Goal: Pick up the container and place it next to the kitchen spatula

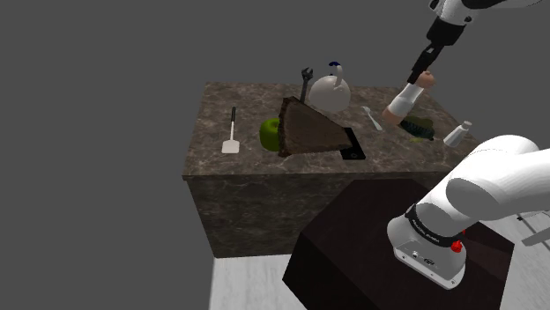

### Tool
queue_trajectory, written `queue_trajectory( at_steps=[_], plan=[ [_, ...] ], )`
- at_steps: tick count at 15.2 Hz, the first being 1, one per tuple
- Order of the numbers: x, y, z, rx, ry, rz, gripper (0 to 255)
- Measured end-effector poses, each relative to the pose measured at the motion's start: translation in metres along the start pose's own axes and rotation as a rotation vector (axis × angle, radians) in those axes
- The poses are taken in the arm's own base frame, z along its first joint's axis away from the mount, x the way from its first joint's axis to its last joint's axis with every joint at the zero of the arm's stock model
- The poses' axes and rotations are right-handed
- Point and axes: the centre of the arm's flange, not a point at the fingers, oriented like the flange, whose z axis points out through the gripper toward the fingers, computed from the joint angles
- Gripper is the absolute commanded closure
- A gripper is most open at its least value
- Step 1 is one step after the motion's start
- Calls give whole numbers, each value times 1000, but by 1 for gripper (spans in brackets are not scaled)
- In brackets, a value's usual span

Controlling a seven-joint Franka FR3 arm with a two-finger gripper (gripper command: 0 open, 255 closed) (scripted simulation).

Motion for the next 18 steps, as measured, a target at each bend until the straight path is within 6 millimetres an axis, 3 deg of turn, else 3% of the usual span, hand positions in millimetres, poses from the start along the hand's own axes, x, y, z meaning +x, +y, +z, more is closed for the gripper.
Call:
queue_trajectory(
  at_steps=[18],
  plan=[
    [6, 3, -96, 0, 0, 0, 255]
  ],
)
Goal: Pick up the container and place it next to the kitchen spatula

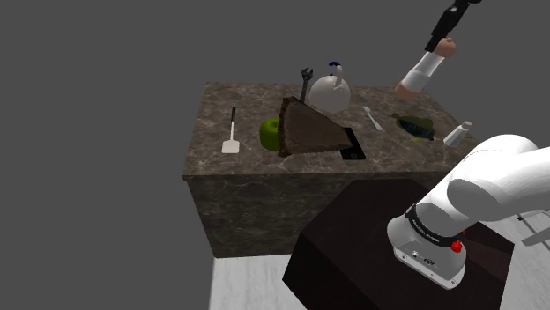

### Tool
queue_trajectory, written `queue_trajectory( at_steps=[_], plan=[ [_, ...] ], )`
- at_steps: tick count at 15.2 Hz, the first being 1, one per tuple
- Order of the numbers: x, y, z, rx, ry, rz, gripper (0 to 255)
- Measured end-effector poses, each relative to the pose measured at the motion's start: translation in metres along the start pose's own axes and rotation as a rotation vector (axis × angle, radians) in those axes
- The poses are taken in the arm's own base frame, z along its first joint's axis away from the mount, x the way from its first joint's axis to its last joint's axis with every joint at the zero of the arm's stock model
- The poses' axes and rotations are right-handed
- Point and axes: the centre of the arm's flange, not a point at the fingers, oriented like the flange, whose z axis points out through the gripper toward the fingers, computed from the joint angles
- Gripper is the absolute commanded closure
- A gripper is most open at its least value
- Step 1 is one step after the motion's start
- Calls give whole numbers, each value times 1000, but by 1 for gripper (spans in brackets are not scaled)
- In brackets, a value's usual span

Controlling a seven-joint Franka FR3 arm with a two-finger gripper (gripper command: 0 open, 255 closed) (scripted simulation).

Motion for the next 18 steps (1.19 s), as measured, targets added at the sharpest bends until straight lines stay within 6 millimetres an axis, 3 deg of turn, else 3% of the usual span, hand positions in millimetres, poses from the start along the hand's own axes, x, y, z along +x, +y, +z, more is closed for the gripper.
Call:
queue_trajectory(
  at_steps=[9, 18],
  plan=[
    [6, -3, -41, 0, 0, 0, 255],
    [101, -44, -5, 0, -1, -1, 255]
  ],
)
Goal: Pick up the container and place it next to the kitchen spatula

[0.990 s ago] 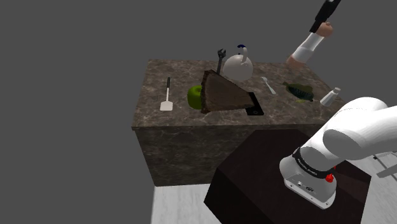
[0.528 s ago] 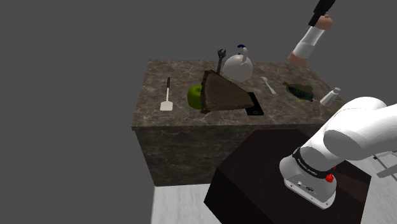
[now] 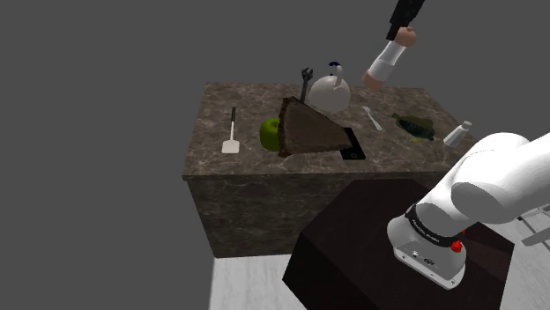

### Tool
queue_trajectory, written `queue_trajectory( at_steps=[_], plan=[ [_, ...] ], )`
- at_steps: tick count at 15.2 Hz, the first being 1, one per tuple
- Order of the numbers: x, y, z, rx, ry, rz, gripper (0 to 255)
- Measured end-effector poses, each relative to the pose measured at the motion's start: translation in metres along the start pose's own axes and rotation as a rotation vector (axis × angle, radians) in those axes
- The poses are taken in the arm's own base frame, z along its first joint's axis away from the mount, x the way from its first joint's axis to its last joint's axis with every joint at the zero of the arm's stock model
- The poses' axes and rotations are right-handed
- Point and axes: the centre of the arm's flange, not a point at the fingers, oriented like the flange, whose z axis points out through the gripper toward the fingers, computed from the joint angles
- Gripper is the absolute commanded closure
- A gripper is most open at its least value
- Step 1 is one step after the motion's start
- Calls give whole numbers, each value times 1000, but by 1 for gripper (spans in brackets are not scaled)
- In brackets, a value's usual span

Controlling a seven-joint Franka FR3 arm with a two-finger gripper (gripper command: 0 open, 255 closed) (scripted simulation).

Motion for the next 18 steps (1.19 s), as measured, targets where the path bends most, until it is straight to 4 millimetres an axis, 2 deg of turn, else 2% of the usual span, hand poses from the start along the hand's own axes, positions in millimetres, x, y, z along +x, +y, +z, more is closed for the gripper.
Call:
queue_trajectory(
  at_steps=[4, 18],
  plan=[
    [46, -16, 16, -1, 0, 0, 255],
    [205, -89, 85, 0, 1, 1, 255]
  ],
)
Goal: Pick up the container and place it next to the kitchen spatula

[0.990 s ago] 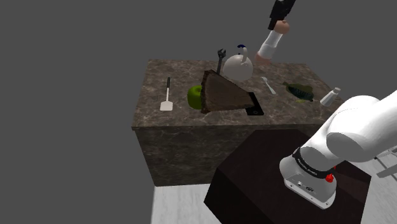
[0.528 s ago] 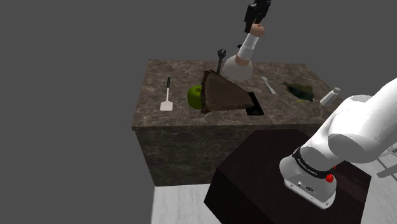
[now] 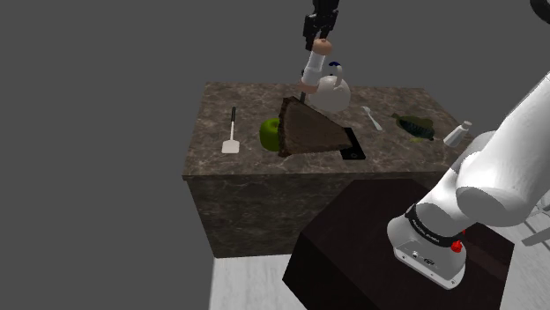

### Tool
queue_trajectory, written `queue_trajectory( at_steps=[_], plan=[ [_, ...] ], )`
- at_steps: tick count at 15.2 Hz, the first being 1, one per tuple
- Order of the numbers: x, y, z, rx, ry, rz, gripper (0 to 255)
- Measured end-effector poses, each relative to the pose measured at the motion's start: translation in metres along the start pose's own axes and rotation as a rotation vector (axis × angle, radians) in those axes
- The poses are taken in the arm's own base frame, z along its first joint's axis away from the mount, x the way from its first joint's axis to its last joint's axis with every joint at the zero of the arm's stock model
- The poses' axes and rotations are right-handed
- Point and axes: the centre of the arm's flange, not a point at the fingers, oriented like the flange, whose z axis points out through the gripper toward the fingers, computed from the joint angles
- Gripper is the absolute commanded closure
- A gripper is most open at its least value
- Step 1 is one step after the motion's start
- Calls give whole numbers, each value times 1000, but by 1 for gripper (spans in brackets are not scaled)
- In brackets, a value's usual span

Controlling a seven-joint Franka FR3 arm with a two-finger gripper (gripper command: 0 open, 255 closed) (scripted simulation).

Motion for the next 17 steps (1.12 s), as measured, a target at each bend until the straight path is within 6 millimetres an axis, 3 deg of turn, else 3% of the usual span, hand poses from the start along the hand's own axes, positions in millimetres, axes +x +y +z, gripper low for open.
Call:
queue_trajectory(
  at_steps=[15, 17],
  plan=[
    [171, -73, 68, 0, 0, 0, 255],
    [176, -77, 78, 0, -1, 0, 255]
  ],
)
